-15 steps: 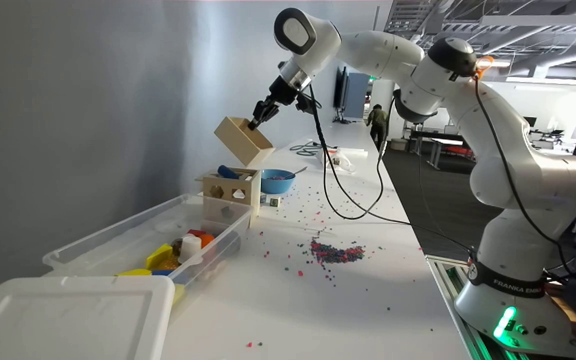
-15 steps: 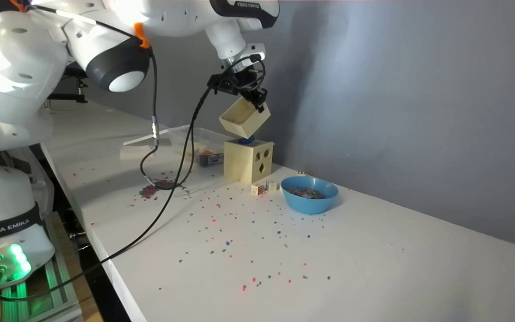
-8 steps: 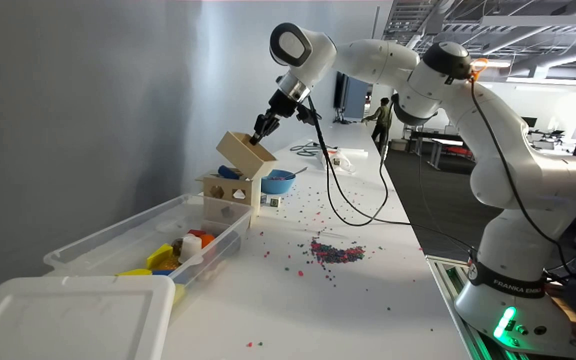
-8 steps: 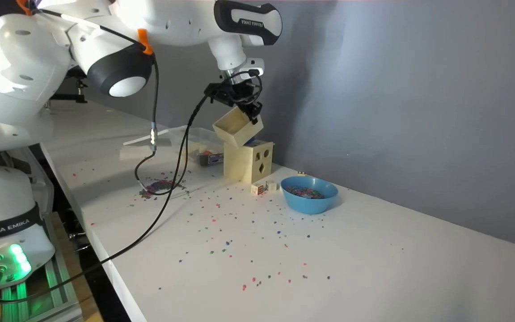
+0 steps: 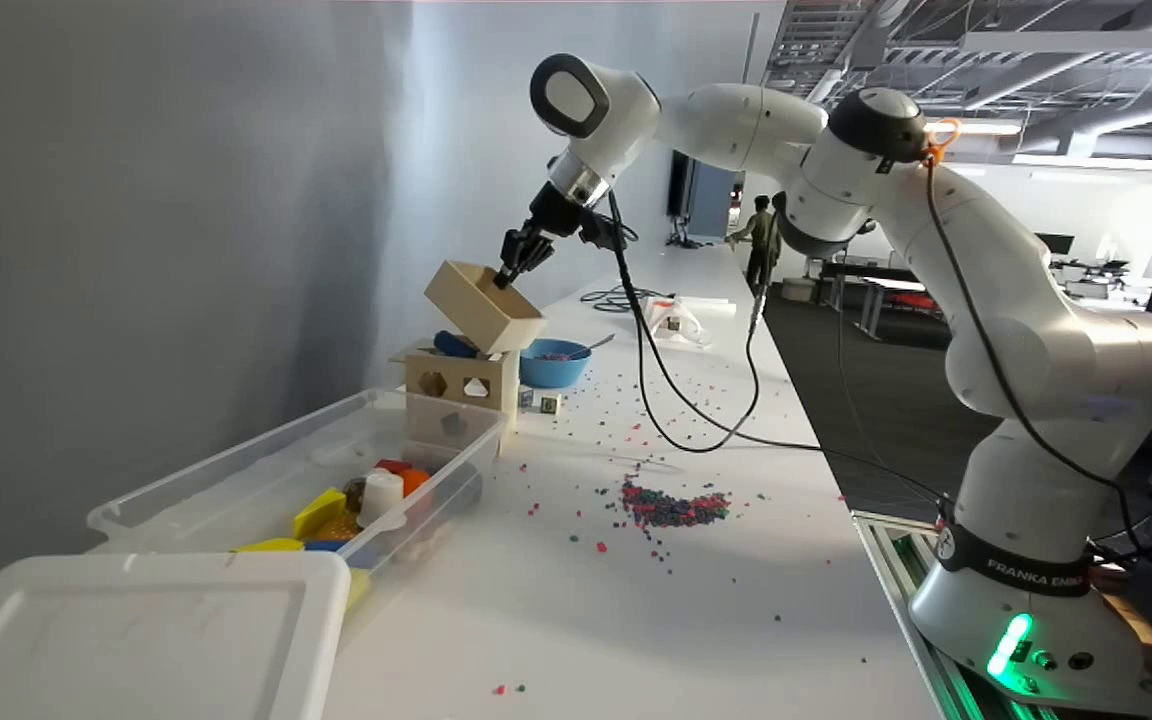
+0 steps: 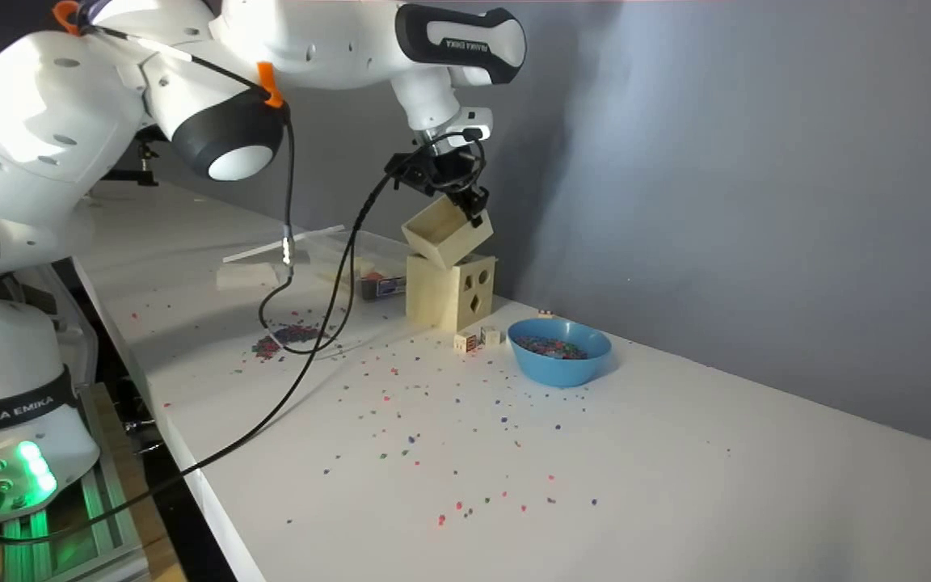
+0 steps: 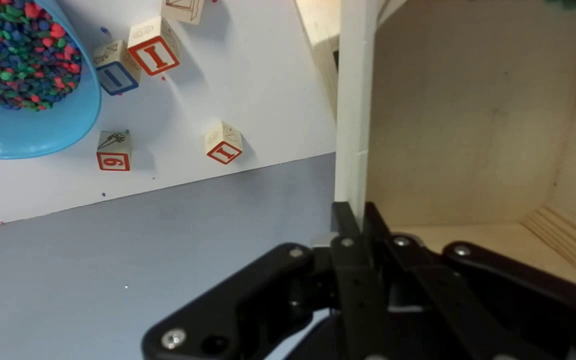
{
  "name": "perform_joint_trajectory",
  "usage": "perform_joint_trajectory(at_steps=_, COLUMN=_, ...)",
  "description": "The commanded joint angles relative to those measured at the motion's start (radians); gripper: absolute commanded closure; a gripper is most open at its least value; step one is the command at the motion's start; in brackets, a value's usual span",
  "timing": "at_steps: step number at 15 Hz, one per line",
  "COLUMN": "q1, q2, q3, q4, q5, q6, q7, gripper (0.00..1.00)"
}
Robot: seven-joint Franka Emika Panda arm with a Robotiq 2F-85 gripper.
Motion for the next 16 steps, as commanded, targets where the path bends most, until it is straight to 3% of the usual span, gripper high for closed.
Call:
perform_joint_trajectory(at_steps=1, q1=0.094, q2=-0.004, q3=-0.081, q4=0.152, q5=0.035, q6=0.027, q7=-0.039, gripper=0.98)
perform_joint_trajectory(at_steps=6, q1=0.142, q2=-0.019, q3=-0.135, q4=0.208, q5=0.079, q6=0.024, q7=-0.038, gripper=0.98)
perform_joint_trajectory(at_steps=7, q1=0.162, q2=-0.024, q3=-0.157, q4=0.232, q5=0.092, q6=0.024, q7=-0.038, gripper=0.68)
perform_joint_trajectory(at_steps=8, q1=0.179, q2=-0.027, q3=-0.176, q4=0.253, q5=0.101, q6=0.025, q7=-0.039, gripper=0.68)
perform_joint_trajectory(at_steps=16, q1=0.258, q2=-0.045, q3=-0.263, q4=0.341, q5=0.146, q6=0.026, q7=-0.04, gripper=0.14)
